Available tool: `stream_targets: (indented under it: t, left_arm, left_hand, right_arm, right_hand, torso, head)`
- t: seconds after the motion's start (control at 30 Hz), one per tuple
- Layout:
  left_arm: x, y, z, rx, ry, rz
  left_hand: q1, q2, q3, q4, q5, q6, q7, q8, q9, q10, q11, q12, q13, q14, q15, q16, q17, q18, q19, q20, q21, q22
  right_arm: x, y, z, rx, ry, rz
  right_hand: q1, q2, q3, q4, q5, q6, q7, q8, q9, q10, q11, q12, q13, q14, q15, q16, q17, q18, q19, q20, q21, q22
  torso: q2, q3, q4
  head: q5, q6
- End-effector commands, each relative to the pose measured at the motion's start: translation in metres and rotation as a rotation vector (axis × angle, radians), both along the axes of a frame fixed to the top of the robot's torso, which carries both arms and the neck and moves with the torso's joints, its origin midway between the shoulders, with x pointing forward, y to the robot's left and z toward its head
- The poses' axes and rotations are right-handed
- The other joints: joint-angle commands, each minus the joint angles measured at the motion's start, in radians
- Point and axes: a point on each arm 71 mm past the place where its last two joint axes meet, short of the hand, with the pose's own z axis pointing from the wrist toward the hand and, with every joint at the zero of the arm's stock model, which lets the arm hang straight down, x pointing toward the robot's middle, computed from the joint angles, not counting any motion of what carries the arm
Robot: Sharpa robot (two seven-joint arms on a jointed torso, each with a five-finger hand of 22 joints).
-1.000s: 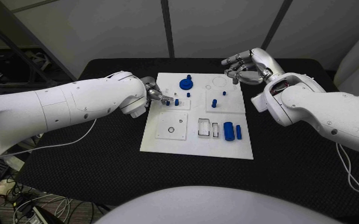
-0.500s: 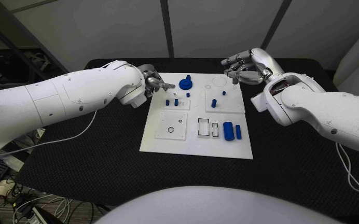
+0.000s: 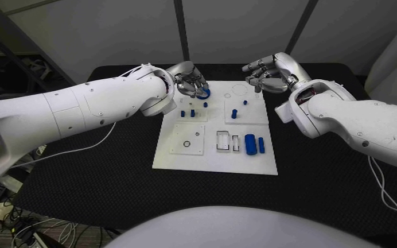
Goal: Assemble the parts on the task board
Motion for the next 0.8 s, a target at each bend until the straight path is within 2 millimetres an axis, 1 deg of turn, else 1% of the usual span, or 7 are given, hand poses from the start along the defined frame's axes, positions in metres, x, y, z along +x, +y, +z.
stream_targets:
  t: [0.03, 0.27, 0.3, 0.4, 0.5, 0.63, 0.8]
  left_arm:
    - [0.0, -0.016, 0.005, 0.08, -0.175, -0.203]
    - [0.01, -0.025, -0.009, 0.245, -0.21, -0.257]
    - [0.011, -0.025, -0.01, 0.263, -0.213, -0.26]
    - [0.015, -0.025, -0.015, 0.316, -0.212, -0.264]
    - [0.019, -0.026, -0.019, 0.361, -0.203, -0.269]
    - [0.022, -0.027, -0.024, 0.401, -0.178, -0.276]
    - [0.024, -0.029, -0.031, 0.424, -0.154, -0.281]
  left_hand:
    - [-0.006, -0.022, 0.007, -0.005, -0.007, -0.015, -0.001, -0.004, -0.036, -0.002, 0.007, -0.06, -0.064, 0.049, -0.004, -0.031, -0.026, -0.007, 0.036, -0.008, -0.01, -0.018]
    - [-0.03, -0.029, -0.024, -0.028, -0.021, -0.016, -0.004, -0.002, -0.109, 0.005, 0.002, -0.137, -0.17, 0.222, -0.033, 0.042, -0.001, -0.01, 0.167, -0.032, 0.032, -0.013]
    - [-0.032, -0.026, -0.028, -0.031, -0.021, -0.014, -0.005, -0.001, -0.119, 0.008, 0.001, -0.142, -0.181, 0.241, -0.036, 0.076, 0.024, -0.01, 0.183, -0.036, 0.044, -0.006]
    - [-0.034, -0.018, -0.035, -0.041, -0.012, -0.007, -0.008, 0.0, -0.145, 0.018, -0.003, -0.155, -0.212, 0.313, -0.044, 0.275, 0.226, -0.011, 0.223, -0.045, 0.082, 0.02]
    - [-0.037, -0.014, -0.039, -0.049, -0.01, -0.002, -0.01, 0.0, -0.166, 0.024, -0.005, -0.164, -0.235, 0.344, -0.049, 0.384, 0.34, -0.026, 0.271, -0.05, 0.199, 0.084]
    - [-0.041, -0.007, -0.042, -0.056, -0.011, 0.005, -0.012, 0.0, -0.186, 0.03, -0.008, -0.171, -0.241, 0.373, -0.053, 0.485, 0.451, -0.037, 0.303, -0.055, 0.287, 0.134]
    - [-0.042, -0.001, -0.039, -0.06, -0.009, 0.011, -0.012, 0.002, -0.194, 0.039, -0.007, -0.173, -0.241, 0.379, -0.054, 0.517, 0.484, -0.044, 0.319, -0.056, 0.334, 0.16]
  right_arm:
    - [0.0, 0.002, 0.002, 0.001, -0.008, 0.012]
    - [0.0, 0.005, 0.002, 0.003, -0.008, 0.018]
    - [0.0, 0.005, 0.002, 0.003, -0.008, 0.018]
    - [0.0, 0.005, 0.001, 0.003, -0.009, 0.019]
    - [0.0, 0.006, 0.001, 0.003, -0.009, 0.02]
    - [0.001, 0.007, 0.001, 0.004, -0.009, 0.023]
    - [0.001, 0.008, 0.001, 0.004, -0.009, 0.025]
  right_hand:
    - [-0.002, 0.006, -0.007, 0.0, 0.004, 0.0, 0.005, -0.007, -0.001, -0.002, 0.006, 0.002, -0.002, 0.007, 0.002, -0.004, -0.001, 0.011, 0.006, 0.0, -0.006, -0.002]
    - [-0.002, 0.006, -0.007, -0.001, 0.004, 0.0, 0.005, -0.007, -0.001, -0.003, 0.006, 0.002, -0.002, 0.006, 0.002, -0.005, -0.001, 0.011, 0.006, 0.0, -0.006, -0.002]
    - [-0.002, 0.006, -0.007, -0.001, 0.004, 0.0, 0.005, -0.007, -0.001, -0.003, 0.006, 0.002, -0.002, 0.006, 0.002, -0.005, -0.001, 0.011, 0.006, 0.0, -0.006, -0.002]
    - [-0.002, 0.006, -0.007, -0.001, 0.004, 0.0, 0.005, -0.007, -0.001, -0.003, 0.006, 0.002, -0.002, 0.006, 0.002, -0.005, -0.001, 0.011, 0.006, 0.0, -0.006, -0.002]
    - [-0.002, 0.006, -0.007, -0.001, 0.004, 0.0, 0.005, -0.007, -0.001, -0.003, 0.006, 0.002, -0.002, 0.006, 0.002, -0.005, -0.001, 0.011, 0.006, 0.0, -0.006, -0.002]
    - [-0.002, 0.006, -0.007, -0.001, 0.004, 0.0, 0.005, -0.007, -0.001, -0.003, 0.006, 0.002, -0.002, 0.006, 0.002, -0.005, -0.001, 0.011, 0.006, 0.0, -0.006, -0.002]
    - [-0.002, 0.006, -0.007, -0.001, 0.004, 0.0, 0.005, -0.007, -0.001, -0.003, 0.006, 0.002, -0.002, 0.006, 0.002, -0.005, -0.001, 0.011, 0.006, 0.0, -0.006, -0.002]
  torso:
    - [0.0, -0.0002, 0.0001]
    - [0.0, -0.0012, -0.0027]
    - [0.0, -0.0006, -0.0027]
    - [0.0, -0.0007, -0.0035]
    - [0.001, -0.0007, -0.0034]
    - [0.001, -0.0004, -0.0036]
    - [0.001, -0.0006, -0.0038]
  head:
    - [-0.005, 0.0]
    - [-0.005, 0.0]
    - [-0.007, 0.001]
    - [-0.008, 0.002]
    - [-0.008, 0.004]
    - [-0.009, 0.004]
    - [-0.011, 0.005]
